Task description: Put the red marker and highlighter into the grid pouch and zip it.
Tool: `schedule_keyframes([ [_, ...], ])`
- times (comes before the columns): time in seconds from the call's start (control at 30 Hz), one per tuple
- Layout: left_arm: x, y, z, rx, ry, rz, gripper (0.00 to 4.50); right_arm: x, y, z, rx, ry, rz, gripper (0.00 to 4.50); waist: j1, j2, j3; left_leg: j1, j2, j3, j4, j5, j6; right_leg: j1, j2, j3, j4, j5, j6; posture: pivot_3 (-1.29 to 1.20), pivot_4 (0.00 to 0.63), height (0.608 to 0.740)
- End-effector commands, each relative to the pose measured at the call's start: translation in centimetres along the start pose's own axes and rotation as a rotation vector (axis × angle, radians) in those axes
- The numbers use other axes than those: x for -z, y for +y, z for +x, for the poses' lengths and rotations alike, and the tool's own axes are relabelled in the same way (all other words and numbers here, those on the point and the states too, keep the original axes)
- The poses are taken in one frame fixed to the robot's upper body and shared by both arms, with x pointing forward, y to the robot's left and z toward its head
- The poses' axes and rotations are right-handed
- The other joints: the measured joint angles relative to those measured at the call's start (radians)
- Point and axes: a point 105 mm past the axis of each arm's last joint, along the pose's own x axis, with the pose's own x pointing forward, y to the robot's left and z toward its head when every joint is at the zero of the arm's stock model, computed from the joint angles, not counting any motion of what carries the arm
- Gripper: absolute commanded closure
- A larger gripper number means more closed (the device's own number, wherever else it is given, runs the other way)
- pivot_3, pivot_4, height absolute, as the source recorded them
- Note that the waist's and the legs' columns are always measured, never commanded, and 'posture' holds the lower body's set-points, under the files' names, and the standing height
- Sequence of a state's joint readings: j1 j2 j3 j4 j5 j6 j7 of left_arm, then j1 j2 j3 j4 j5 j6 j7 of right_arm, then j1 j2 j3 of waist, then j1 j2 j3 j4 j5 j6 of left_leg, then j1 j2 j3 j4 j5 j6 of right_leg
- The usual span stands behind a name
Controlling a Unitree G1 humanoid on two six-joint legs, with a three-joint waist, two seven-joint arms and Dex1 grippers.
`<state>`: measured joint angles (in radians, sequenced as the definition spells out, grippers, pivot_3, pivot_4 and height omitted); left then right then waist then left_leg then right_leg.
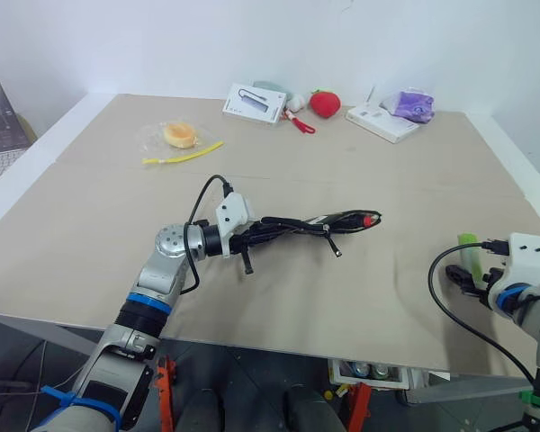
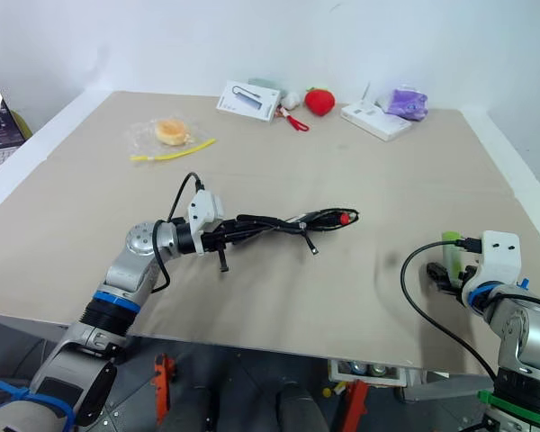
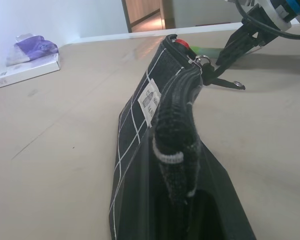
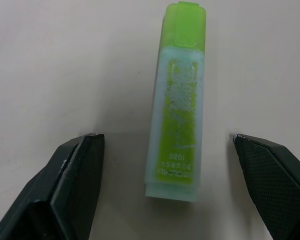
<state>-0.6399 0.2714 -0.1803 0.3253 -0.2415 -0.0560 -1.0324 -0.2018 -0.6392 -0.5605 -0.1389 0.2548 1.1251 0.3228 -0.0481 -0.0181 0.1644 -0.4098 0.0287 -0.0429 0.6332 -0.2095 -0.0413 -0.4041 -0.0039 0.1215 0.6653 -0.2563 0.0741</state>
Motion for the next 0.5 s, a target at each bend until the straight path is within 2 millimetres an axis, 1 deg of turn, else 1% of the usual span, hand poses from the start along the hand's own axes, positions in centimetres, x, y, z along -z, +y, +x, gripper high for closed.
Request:
schedule_keyframes([
  [0.03,-1.3,0.3,-0.1,-0.011,-0.038,0.036,4.5,1.2,-1.0,0.1,0.036,0.049,-0.016,0.91,0.0,0.0,0.0,0.001,0.0,0.0,0.0,0.0,0.0,0.001,0.0,0.0,0.0,0.0,0.0,0.0,0.15,0.733],
  [0.1,-1.3,0.2,-0.1,-0.011,-0.039,0.036,4.5,1.3,-1.2,0.1,0.04,0.055,-0.029,1.8,0.002,0.0,0.0,0.001,0.0,0.0,0.001,0.0,0.0,0.001,0.0,0.0,0.0,0.0,0.0,0.0,0.15,0.733],
  [0.13,-1.3,0.2,-0.1,-0.011,-0.04,0.035,4.5,0.5,-1.3,0.1,0.04,0.016,-0.047,2.37,0.004,0.0,0.0,0.001,0.0,-0.001,0.001,0.0,0.0,0.002,0.0,0.0,0.0,0.0,0.0,0.0,0.15,0.733],
  [0.17,-1.3,0.2,-0.1,-0.012,-0.041,0.035,4.5,-1.3,-1.1,-0.1,0.028,-0.075,-0.057,2.76,0.004,0.0,0.0,0.001,-0.001,-0.001,0.001,0.0,0.0,0.003,0.0,0.0,0.0,0.0,0.001,0.0,0.15,0.733],
  [0.2,-1.3,0.2,-0.1,-0.012,-0.041,0.034,4.5,-2.6,-1.0,-0.3,0.02,-0.14,-0.063,3.23,0.004,0.0,0.0,0.001,-0.001,-0.001,0.002,0.0,0.0,0.003,0.0,0.0,-0.001,0.0,0.001,0.0,0.15,0.733],
  [0.23,-1.3,0.3,-0.1,-0.012,-0.042,0.034,4.5,-3.8,-0.4,-0.6,-0.015,-0.197,-0.102,3.48,0.002,0.0,0.0,0.001,-0.001,-0.001,0.002,0.0,0.0,0.003,0.0,0.0,-0.001,0.0,0.001,0.0,0.15,0.733],
  [0.27,-1.3,0.3,0.0,-0.011,-0.043,0.034,4.5,-5.5,1.3,-1.5,-0.116,-0.287,-0.212,3.47,0.001,0.002,0.001,0.001,-0.001,0.0,0.002,0.0,0.0,0.003,-0.001,0.001,-0.001,0.0,0.001,0.0,0.15,0.733],
  [0.3,-1.4,0.3,0.0,-0.011,-0.044,0.033,4.5,-6.5,3.1,-2.5,-0.222,-0.351,-0.317,3.47,0.0,0.004,0.002,0.0,-0.001,0.0,0.002,0.0,0.0,0.003,-0.001,0.002,-0.001,0.0,0.002,0.0,0.15,0.733],
  [0.33,-1.4,0.3,0.0,-0.009,-0.044,0.032,4.5,-7.4,5.5,-4.1,-0.368,-0.426,-0.427,3.47,-0.001,0.006,0.003,0.0,-0.002,0.001,0.002,0.0,0.0,0.002,-0.001,0.002,-0.001,0.0,0.002,0.0,0.15,0.733],
  [0.4,-1.3,0.2,0.1,-0.005,-0.043,0.032,4.5,-8.0,9.1,-7.2,-0.621,-0.501,-0.559,3.47,-0.007,0.007,0.003,0.001,-0.001,0.001,0.0,0.0,0.001,0.002,0.0,0.002,-0.001,-0.001,0.003,0.0,0.15,0.733],
  [0.43,-1.3,0.2,0.1,-0.003,-0.042,0.032,4.5,-8.0,10.1,-8.4,-0.711,-0.503,-0.613,3.47,-0.01,0.007,0.003,0.001,0.0,0.0,0.0,0.0,0.001,0.002,0.002,0.002,-0.001,-0.001,0.002,0.0,0.15,0.733],
  [0.5,-1.3,0.2,0.2,-0.002,-0.04,0.032,4.5,-7.9,11.3,-9.4,-0.801,-0.467,-0.733,3.47,-0.009,0.006,0.004,0.002,0.001,-0.002,-0.001,0.0,0.001,0.002,0.003,0.0,-0.001,-0.001,0.001,0.0,0.15,0.733],
])
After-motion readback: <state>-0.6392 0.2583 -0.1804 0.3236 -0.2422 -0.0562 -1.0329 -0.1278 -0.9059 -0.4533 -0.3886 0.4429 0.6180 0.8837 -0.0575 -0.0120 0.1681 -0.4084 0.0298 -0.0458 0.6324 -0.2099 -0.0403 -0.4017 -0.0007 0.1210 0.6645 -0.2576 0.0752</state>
